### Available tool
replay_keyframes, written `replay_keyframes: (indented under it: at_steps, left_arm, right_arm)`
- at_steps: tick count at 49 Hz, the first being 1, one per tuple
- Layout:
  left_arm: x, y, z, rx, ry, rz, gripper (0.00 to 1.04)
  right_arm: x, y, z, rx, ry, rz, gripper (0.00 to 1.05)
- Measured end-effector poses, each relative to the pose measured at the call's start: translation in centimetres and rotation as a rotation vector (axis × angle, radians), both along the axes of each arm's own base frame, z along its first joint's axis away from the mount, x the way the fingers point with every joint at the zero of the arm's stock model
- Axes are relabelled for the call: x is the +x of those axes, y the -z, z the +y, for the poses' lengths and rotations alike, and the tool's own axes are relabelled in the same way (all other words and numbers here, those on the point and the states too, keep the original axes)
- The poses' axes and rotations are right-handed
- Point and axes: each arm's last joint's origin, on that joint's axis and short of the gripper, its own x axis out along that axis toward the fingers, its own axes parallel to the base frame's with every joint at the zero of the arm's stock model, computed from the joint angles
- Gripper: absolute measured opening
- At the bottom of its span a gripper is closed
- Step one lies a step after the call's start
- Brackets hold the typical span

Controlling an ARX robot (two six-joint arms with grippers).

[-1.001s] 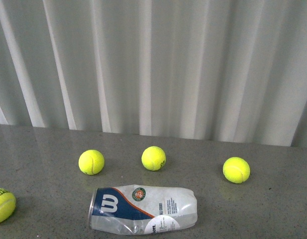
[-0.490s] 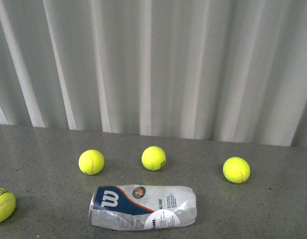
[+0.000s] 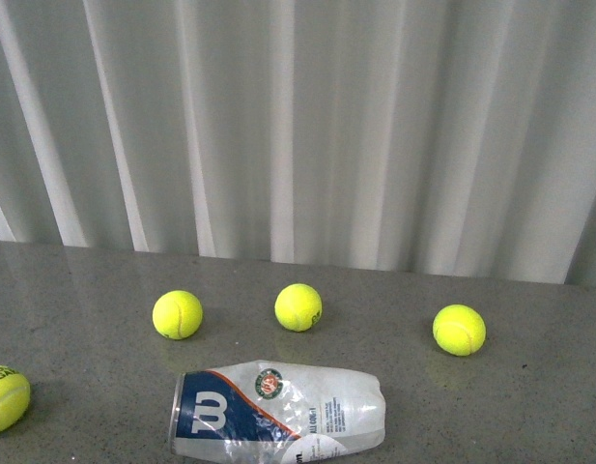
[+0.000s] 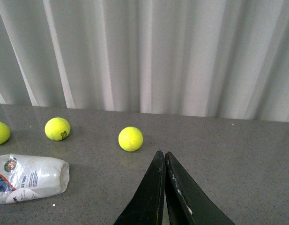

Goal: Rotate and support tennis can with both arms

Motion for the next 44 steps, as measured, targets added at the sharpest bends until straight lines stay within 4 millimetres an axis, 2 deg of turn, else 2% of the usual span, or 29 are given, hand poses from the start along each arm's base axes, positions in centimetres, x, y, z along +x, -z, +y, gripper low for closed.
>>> replay_keyframes:
  at_steps: [8,19,24,32,35,44]
  left_arm:
    - [0.00,0.00,0.00,0.000,0.000,0.000,0.98]
    - [0.00,0.00,0.00,0.000,0.000,0.000,0.98]
    - [0.00,0.00,0.00,0.000,0.000,0.000,0.98]
    - [0.00,0.00,0.00,0.000,0.000,0.000,0.98]
    - [0.00,0.00,0.00,0.000,0.000,0.000,0.98]
    - [0.00,0.00,0.00,0.000,0.000,0.000,0.98]
  right_arm:
    - [0.00,0.00,0.00,0.000,0.000,0.000,0.03]
    - [0.00,-0.01,0.00,-0.001,0.000,-0.001,0.42]
    - [0.00,0.00,0.00,-0.001,0.000,0.000,0.67]
    - [0.00,0.00,0.00,0.000,0.000,0.000,1.00]
    - [0.00,0.00,0.00,0.000,0.000,0.000,0.97]
    - [0.00,0.00,0.00,0.000,0.000,0.000,0.98]
